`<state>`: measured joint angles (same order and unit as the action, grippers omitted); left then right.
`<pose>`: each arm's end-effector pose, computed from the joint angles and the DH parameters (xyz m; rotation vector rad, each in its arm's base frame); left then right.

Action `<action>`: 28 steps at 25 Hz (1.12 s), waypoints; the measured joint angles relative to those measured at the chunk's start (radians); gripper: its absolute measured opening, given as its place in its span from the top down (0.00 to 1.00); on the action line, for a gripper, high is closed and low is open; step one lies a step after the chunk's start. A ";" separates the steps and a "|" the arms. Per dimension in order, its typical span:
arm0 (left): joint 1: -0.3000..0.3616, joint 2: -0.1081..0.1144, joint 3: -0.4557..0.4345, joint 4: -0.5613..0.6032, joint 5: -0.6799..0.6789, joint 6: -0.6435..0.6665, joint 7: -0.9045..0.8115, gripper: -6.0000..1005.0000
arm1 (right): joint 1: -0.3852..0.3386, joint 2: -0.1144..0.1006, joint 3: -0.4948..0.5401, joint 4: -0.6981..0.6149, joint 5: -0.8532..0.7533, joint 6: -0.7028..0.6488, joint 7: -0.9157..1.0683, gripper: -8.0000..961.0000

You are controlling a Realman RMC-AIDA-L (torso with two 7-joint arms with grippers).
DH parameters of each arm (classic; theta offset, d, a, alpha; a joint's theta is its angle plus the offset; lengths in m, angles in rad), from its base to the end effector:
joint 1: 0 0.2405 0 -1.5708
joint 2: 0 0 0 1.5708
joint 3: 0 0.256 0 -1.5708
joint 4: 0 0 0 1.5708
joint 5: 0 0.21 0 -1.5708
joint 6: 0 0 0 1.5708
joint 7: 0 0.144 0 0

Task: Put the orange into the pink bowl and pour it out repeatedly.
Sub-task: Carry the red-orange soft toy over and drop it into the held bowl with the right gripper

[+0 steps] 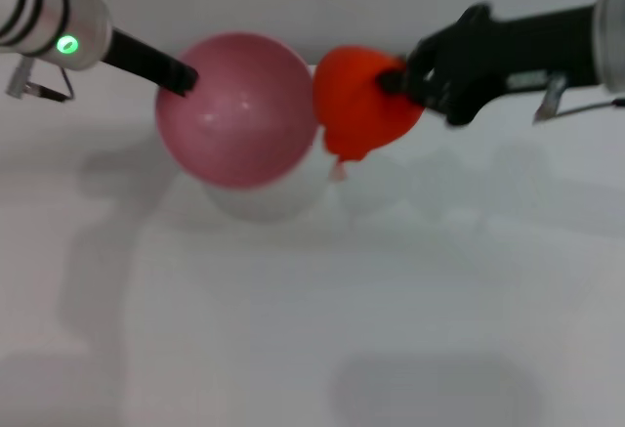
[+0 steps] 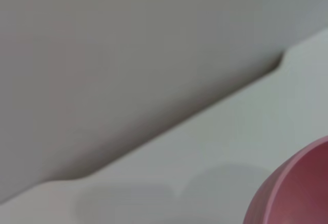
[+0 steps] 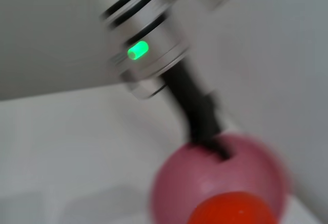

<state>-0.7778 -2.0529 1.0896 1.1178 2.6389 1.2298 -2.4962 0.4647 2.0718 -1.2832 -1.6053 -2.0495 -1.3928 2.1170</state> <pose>-0.1756 0.4394 0.0423 -2.3246 -0.9003 0.1377 0.1046 0.3472 0.0434 -2.7247 0.2597 0.3111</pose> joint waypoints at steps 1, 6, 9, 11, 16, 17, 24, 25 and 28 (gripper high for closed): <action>0.003 -0.003 0.046 -0.001 -0.015 0.020 -0.006 0.96 | -0.002 0.000 0.020 -0.007 0.002 0.001 -0.002 0.94; 0.012 -0.005 0.139 0.001 -0.108 0.038 -0.008 0.96 | -0.005 0.001 0.040 -0.017 0.006 0.020 -0.024 0.94; 0.013 -0.005 0.160 0.006 -0.158 0.040 -0.002 0.96 | -0.006 0.002 0.021 -0.010 0.006 0.034 -0.031 0.94; 0.013 -0.005 0.169 0.009 -0.175 0.042 0.000 0.96 | -0.005 0.003 0.003 -0.004 0.007 0.049 -0.032 0.94; 0.009 -0.005 0.194 0.012 -0.198 0.045 0.001 0.96 | 0.003 0.004 -0.054 0.054 0.007 0.107 -0.042 0.94; 0.009 -0.005 0.194 0.012 -0.198 0.045 0.001 0.96 | 0.006 0.004 -0.063 0.065 0.006 0.117 -0.044 0.94; 0.009 -0.005 0.196 0.013 -0.204 0.048 0.004 0.96 | 0.018 0.003 -0.104 0.106 0.003 0.182 -0.052 0.95; 0.011 -0.005 0.196 0.013 -0.204 0.049 0.006 0.96 | 0.017 0.003 -0.104 0.105 0.004 0.187 -0.054 0.91; 0.013 -0.002 0.196 0.013 -0.204 0.049 0.007 0.95 | 0.013 0.003 -0.105 0.096 0.008 0.197 -0.057 0.80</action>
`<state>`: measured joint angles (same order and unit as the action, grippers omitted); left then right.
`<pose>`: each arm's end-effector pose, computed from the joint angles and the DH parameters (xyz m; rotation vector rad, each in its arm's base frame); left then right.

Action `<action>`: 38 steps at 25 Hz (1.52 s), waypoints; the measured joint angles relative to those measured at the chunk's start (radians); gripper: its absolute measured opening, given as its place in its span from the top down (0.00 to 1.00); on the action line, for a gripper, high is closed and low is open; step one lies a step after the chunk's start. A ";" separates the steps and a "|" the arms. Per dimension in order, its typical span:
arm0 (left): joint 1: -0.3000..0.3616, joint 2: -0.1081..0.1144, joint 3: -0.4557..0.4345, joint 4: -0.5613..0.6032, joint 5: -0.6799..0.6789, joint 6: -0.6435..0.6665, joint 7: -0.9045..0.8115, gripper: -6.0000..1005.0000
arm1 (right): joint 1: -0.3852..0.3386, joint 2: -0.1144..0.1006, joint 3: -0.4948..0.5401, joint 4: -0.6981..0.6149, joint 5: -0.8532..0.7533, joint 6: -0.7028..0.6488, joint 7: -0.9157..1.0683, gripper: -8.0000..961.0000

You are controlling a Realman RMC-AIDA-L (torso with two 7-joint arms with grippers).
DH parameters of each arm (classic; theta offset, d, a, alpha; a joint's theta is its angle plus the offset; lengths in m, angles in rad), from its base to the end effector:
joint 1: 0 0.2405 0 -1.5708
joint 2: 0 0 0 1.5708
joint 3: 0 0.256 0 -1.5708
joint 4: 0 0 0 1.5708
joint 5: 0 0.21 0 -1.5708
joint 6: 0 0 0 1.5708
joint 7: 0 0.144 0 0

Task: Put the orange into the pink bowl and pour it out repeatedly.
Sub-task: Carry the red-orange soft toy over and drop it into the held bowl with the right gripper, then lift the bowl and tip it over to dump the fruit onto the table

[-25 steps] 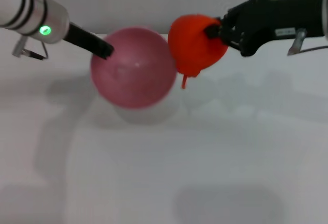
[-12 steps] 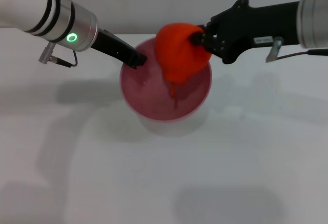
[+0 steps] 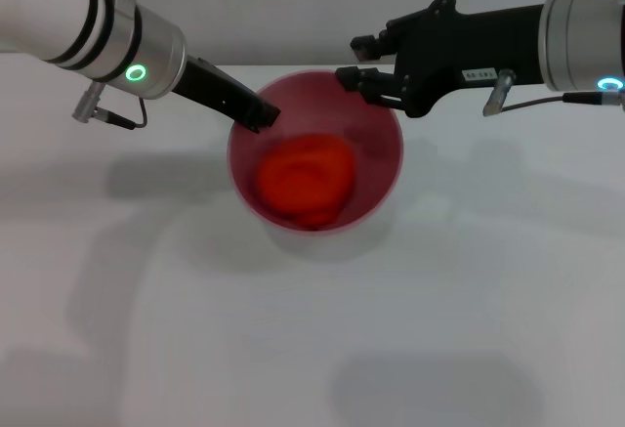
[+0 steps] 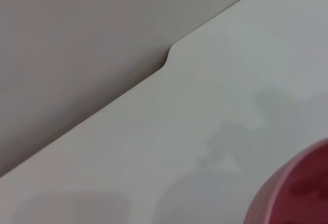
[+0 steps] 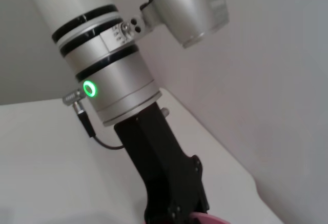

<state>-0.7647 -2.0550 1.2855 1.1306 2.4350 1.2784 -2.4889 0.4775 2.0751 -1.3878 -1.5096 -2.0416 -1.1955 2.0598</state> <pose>-0.1420 0.4143 -0.0032 -2.5725 -0.8390 0.1134 0.1017 0.3634 0.0181 -2.6695 0.2149 0.3376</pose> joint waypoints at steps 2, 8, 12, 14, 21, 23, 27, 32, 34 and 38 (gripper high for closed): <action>0.001 0.001 -0.002 0.000 0.002 0.000 0.004 0.95 | -0.003 0.000 0.002 -0.008 0.001 0.006 -0.002 0.72; 0.009 0.002 -0.006 -0.007 0.006 -0.026 0.025 0.95 | -0.090 0.011 0.040 -0.046 0.151 0.097 -0.186 0.56; 0.033 0.000 -0.002 0.012 0.000 -0.059 0.049 0.95 | -0.208 0.001 0.078 0.103 0.611 0.141 -0.655 0.45; 0.041 -0.002 0.002 0.017 -0.001 -0.076 0.064 0.95 | -0.242 -0.001 0.088 0.230 0.893 0.099 -0.932 0.40; 0.080 -0.003 0.145 0.054 0.002 -0.232 0.078 0.96 | -0.265 0.002 0.093 0.684 1.557 -0.175 -1.545 0.37; 0.104 -0.002 0.208 0.084 0.008 -0.307 0.078 0.96 | -0.255 0.001 0.093 0.781 1.678 -0.214 -1.610 0.37; 0.202 -0.005 0.365 0.178 0.048 -0.547 0.078 0.96 | -0.245 -0.003 0.103 0.906 1.814 -0.272 -1.646 0.37; 0.353 -0.005 0.580 0.234 0.080 -0.953 0.122 0.96 | -0.252 0.000 0.126 0.922 1.830 -0.298 -1.645 0.37; 0.404 -0.005 0.649 0.229 0.085 -1.119 0.158 0.96 | -0.253 0.001 0.127 0.923 1.833 -0.305 -1.642 0.37; 0.492 -0.005 0.803 0.155 0.085 -1.507 0.227 0.95 | -0.246 0.001 0.122 0.917 1.838 -0.310 -1.626 0.37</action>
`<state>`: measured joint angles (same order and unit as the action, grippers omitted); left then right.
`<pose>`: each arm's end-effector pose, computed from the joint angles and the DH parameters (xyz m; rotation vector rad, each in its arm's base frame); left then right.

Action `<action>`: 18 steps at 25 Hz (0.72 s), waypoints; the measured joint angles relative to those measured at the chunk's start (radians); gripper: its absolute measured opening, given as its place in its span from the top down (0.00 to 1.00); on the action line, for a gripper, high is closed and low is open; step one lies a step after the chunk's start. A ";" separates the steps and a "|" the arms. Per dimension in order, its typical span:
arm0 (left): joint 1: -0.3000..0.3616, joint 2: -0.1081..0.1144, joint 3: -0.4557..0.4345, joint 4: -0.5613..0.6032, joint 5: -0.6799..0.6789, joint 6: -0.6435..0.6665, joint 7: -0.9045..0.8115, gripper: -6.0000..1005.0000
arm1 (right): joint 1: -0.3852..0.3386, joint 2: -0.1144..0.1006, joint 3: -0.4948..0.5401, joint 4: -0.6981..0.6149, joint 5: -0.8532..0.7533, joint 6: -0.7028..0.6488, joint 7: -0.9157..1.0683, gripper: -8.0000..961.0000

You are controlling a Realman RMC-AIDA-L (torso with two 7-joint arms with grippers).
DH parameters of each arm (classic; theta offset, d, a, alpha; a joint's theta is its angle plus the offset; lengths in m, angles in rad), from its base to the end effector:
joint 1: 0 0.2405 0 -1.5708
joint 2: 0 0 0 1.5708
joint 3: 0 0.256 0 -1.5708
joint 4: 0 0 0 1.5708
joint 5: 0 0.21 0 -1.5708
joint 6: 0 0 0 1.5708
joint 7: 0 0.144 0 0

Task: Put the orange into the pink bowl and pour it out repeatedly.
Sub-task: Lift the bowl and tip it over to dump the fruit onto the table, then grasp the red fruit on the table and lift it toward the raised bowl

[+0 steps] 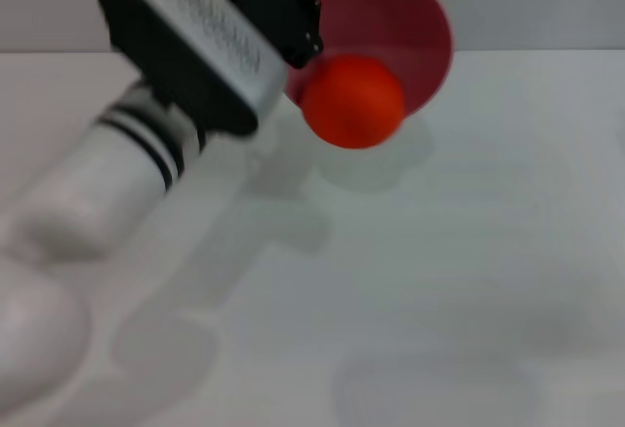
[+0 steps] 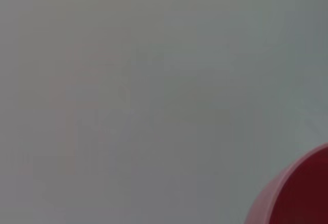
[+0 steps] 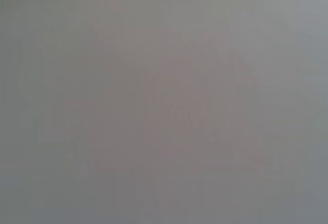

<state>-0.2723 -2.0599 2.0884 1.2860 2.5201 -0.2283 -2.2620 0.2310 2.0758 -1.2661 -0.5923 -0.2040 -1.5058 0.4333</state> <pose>-0.1274 0.3553 -0.0496 -1.9681 0.1615 -0.3773 0.2727 0.3075 0.1051 -1.3691 0.0418 1.1824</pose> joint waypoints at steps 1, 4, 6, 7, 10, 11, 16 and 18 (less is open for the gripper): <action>0.007 0.000 0.024 -0.018 0.000 -0.056 0.006 0.95 | 0.001 0.000 -0.001 -0.002 0.000 0.000 0.003 0.37; 0.015 -0.001 0.104 -0.097 0.000 -0.234 0.021 0.96 | 0.014 -0.001 -0.007 -0.008 -0.001 -0.001 0.014 0.37; 0.013 -0.003 0.142 -0.135 0.000 -0.311 0.024 0.96 | 0.022 -0.001 -0.015 -0.010 -0.005 -0.001 0.016 0.37; 0.013 -0.004 0.149 -0.140 0.000 -0.321 0.024 0.96 | 0.026 -0.002 -0.021 -0.011 -0.005 -0.001 0.016 0.37; 0.012 -0.005 0.154 -0.142 0.000 -0.332 0.023 0.96 | 0.039 -0.003 -0.039 -0.013 -0.005 -0.002 0.016 0.37; 0.010 -0.004 0.154 -0.142 0.000 -0.334 0.021 0.96 | 0.042 -0.003 -0.043 -0.013 -0.005 -0.002 0.016 0.37; -0.008 -0.003 0.116 -0.113 -0.010 -0.236 -0.003 0.96 | 0.051 -0.004 -0.055 -0.008 -0.004 0.002 0.016 0.37; -0.023 -0.003 0.073 -0.087 -0.011 -0.148 -0.036 0.96 | 0.054 -0.005 -0.056 -0.006 -0.004 0.003 0.016 0.37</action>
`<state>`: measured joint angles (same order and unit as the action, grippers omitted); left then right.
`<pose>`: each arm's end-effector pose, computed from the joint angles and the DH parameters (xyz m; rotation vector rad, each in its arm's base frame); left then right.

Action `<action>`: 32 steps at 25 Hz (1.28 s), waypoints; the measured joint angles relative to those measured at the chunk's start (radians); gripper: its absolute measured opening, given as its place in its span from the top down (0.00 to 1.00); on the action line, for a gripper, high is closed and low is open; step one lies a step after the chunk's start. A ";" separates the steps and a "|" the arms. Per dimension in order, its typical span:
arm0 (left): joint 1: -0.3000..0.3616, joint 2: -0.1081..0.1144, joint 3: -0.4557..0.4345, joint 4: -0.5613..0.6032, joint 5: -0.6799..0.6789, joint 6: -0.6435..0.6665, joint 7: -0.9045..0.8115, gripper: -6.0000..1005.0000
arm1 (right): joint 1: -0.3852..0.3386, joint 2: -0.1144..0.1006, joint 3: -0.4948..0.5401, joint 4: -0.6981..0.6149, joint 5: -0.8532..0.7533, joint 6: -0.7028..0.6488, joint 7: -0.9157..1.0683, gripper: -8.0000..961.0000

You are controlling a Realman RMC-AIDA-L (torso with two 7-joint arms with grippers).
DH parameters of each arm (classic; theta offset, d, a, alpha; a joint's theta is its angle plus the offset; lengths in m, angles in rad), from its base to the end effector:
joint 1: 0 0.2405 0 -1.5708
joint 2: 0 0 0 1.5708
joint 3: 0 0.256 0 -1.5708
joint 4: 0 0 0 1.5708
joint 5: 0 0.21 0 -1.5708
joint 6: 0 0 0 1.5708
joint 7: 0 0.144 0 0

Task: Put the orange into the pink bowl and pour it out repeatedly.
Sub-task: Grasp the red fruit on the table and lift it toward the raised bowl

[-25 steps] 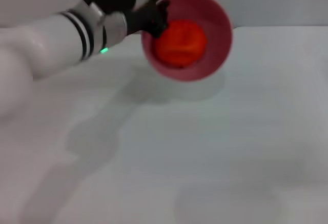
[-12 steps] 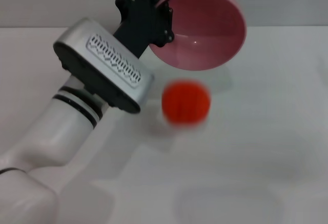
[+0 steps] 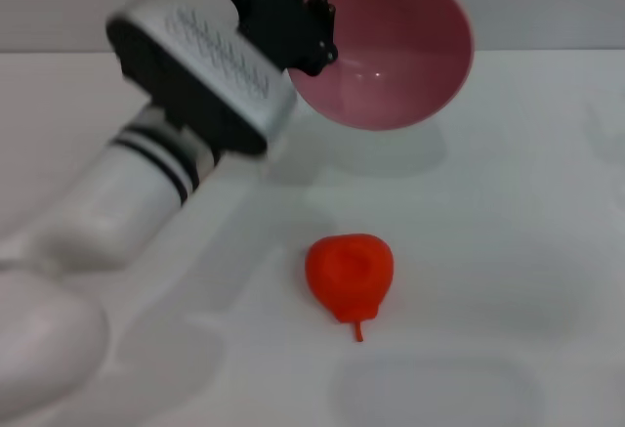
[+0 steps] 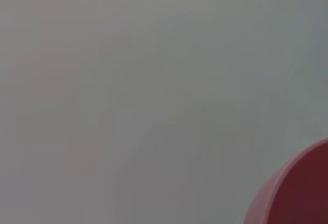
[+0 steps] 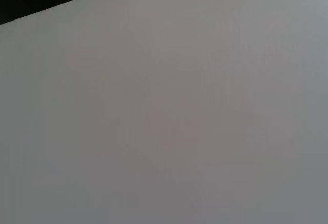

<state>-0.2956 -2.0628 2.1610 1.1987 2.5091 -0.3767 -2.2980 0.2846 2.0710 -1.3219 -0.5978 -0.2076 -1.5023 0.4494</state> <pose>-0.1286 0.3491 -0.0625 -1.9438 0.1719 -0.4423 0.2487 0.3226 0.0952 -1.4381 0.0097 1.2561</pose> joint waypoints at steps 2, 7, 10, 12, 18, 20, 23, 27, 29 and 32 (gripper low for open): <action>-0.029 0.001 -0.068 0.032 -0.001 0.151 -0.067 0.96 | 0.001 0.000 -0.001 0.002 0.000 0.002 0.000 0.37; -0.178 0.001 -0.336 0.083 -0.013 0.714 -0.214 0.96 | 0.001 0.000 -0.008 0.005 0.001 0.004 0.005 0.37; -0.309 0.003 -0.544 0.037 -0.021 1.045 -0.227 0.95 | 0.003 -0.002 -0.013 0.001 -0.019 0.022 0.076 0.37; -0.354 0.003 -0.625 0.001 -0.023 1.138 -0.226 0.95 | 0.002 -0.011 -0.001 -0.020 -0.073 0.064 0.182 0.37; -0.514 0.055 -1.091 -0.126 -0.011 1.549 -0.161 0.96 | -0.009 -0.082 0.083 -0.181 -0.453 0.198 0.635 0.37; -0.515 0.080 -1.135 -0.122 -0.006 1.598 -0.160 0.96 | -0.001 -0.100 0.164 -0.275 -0.693 0.233 0.867 0.37; -0.511 0.110 -1.185 -0.119 -0.002 1.635 -0.163 0.96 | 0.032 -0.106 0.289 -0.423 -1.143 0.300 1.204 0.37; -0.501 0.120 -1.221 -0.117 0.000 1.657 -0.155 0.96 | 0.138 -0.106 0.379 -0.512 -1.744 0.371 1.616 0.37; -0.500 0.120 -1.218 -0.117 0.003 1.657 -0.155 0.96 | 0.200 -0.110 0.365 -0.491 -1.940 0.361 1.730 0.37; -0.503 0.116 -1.213 -0.117 0.010 1.656 -0.154 0.96 | 0.311 -0.098 0.320 -0.392 -2.106 0.325 1.790 0.37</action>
<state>-0.7982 -1.9466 0.9477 1.0820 2.5191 1.2794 -2.4524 0.5958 1.9733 -1.0021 -0.9903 -2.3132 -1.1776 2.2393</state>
